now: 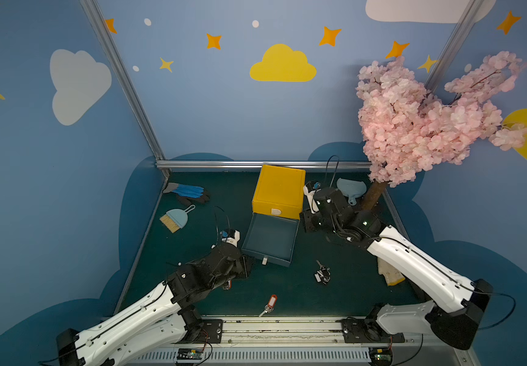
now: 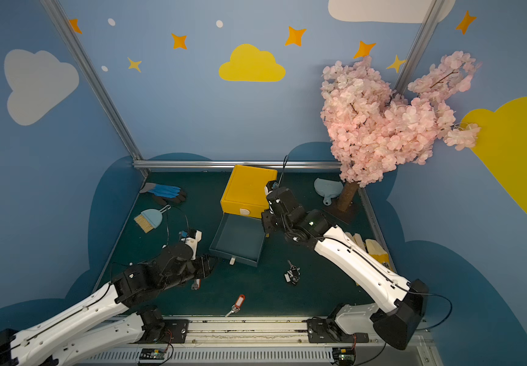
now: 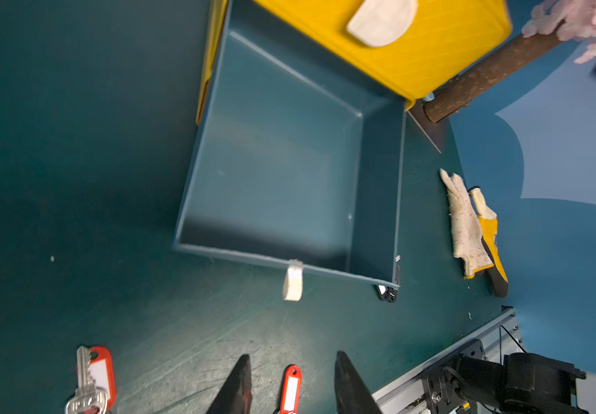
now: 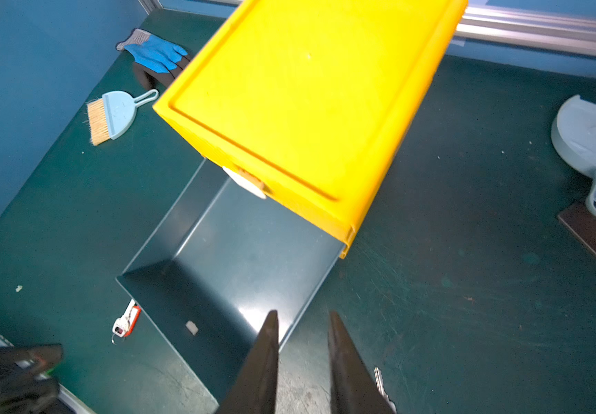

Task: Take the keys out of the drawer
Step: Place the key at the center of the board, then close the drawer in the storage box.

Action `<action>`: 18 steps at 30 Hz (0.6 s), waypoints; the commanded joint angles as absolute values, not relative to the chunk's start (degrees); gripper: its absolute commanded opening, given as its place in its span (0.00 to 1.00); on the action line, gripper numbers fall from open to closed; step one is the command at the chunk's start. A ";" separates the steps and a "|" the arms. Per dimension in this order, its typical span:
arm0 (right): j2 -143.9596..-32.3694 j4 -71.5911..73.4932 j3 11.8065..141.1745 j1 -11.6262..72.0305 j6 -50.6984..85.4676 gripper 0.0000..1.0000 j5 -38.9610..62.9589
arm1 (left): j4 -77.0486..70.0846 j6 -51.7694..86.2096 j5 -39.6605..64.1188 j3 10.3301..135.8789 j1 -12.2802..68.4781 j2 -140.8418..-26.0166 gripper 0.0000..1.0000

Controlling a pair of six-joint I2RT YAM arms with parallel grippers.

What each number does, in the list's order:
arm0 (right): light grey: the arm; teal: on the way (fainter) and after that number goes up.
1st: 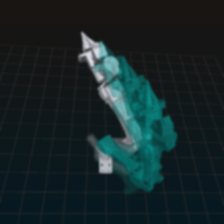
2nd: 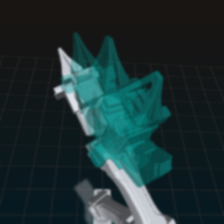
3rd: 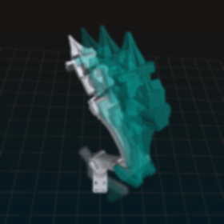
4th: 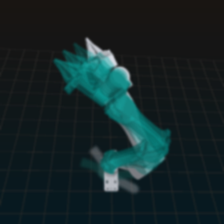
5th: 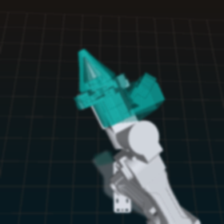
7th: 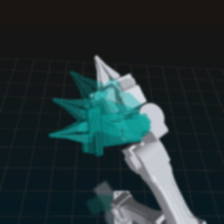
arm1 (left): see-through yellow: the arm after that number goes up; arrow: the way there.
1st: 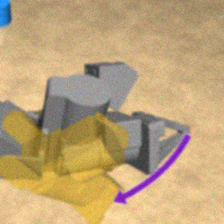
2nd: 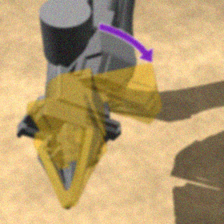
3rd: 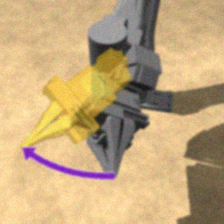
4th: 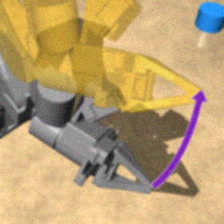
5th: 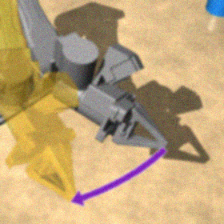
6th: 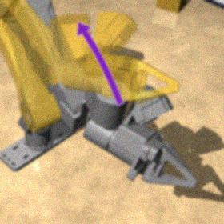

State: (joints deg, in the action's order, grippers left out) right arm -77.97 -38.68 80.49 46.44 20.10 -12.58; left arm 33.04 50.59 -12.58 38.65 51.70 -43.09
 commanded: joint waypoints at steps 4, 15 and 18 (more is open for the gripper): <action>-87.92 -37.01 92.03 42.85 21.46 0.19 -9.71 | 26.81 56.90 -14.89 31.80 53.00 -41.45 0.39; -100.81 -42.13 97.90 35.30 27.78 0.20 2.82 | 4.18 59.86 -15.73 25.21 53.00 -49.14 0.40; -102.33 -42.73 97.97 34.26 27.60 0.20 8.22 | 1.77 58.96 -16.27 25.64 52.91 -52.24 0.41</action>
State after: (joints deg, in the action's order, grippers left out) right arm -100.36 -38.00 97.34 34.87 26.81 1.43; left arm 7.60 58.96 -15.09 25.34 52.90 -50.52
